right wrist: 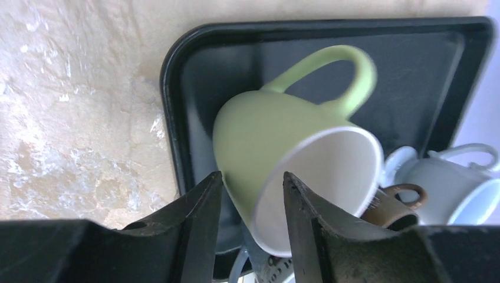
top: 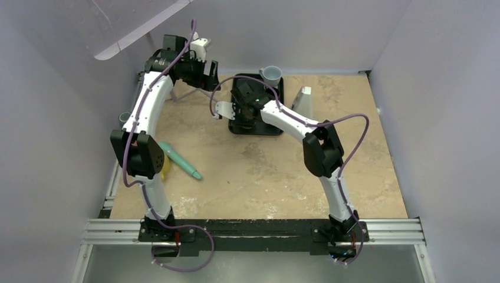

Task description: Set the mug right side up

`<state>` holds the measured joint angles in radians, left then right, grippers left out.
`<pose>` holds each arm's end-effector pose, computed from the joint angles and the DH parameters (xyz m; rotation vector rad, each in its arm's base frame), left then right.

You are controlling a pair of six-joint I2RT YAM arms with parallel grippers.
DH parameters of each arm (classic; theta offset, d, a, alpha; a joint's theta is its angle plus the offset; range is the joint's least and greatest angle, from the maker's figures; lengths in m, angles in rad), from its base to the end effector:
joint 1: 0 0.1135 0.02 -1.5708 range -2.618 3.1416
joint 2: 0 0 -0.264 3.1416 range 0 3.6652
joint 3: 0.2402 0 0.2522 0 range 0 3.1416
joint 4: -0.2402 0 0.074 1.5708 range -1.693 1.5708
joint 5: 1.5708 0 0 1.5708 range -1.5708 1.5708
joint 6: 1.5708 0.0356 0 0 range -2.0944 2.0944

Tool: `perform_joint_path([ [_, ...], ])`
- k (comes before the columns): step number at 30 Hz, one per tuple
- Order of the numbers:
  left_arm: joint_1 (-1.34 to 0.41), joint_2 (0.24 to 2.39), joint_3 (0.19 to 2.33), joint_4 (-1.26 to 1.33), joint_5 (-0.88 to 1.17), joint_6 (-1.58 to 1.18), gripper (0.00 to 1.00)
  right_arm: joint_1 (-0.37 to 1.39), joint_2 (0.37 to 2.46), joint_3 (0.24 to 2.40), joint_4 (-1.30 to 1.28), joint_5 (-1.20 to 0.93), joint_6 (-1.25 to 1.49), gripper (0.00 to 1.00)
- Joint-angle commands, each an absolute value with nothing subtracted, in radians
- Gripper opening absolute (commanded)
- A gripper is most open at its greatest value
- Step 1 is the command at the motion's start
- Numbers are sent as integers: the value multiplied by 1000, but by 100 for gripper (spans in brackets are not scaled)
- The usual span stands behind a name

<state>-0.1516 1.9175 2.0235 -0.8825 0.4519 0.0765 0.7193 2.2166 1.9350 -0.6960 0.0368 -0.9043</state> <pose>0.4154 -0.0792 0.3731 0.4835 2.2667 -0.5663 0.3711 0.3233 0.2230 -1.8414 1.7665 -0.1188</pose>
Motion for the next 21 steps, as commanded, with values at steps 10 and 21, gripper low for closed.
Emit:
perform_joint_path([
  [10,-236,2079,2192,-950,548,257,91,642,1527,1480,-245,-103,-541,56],
  [21,-371,2251,2300,-978,406,581,86,493,1332,1246,-141,-132,-302,57],
])
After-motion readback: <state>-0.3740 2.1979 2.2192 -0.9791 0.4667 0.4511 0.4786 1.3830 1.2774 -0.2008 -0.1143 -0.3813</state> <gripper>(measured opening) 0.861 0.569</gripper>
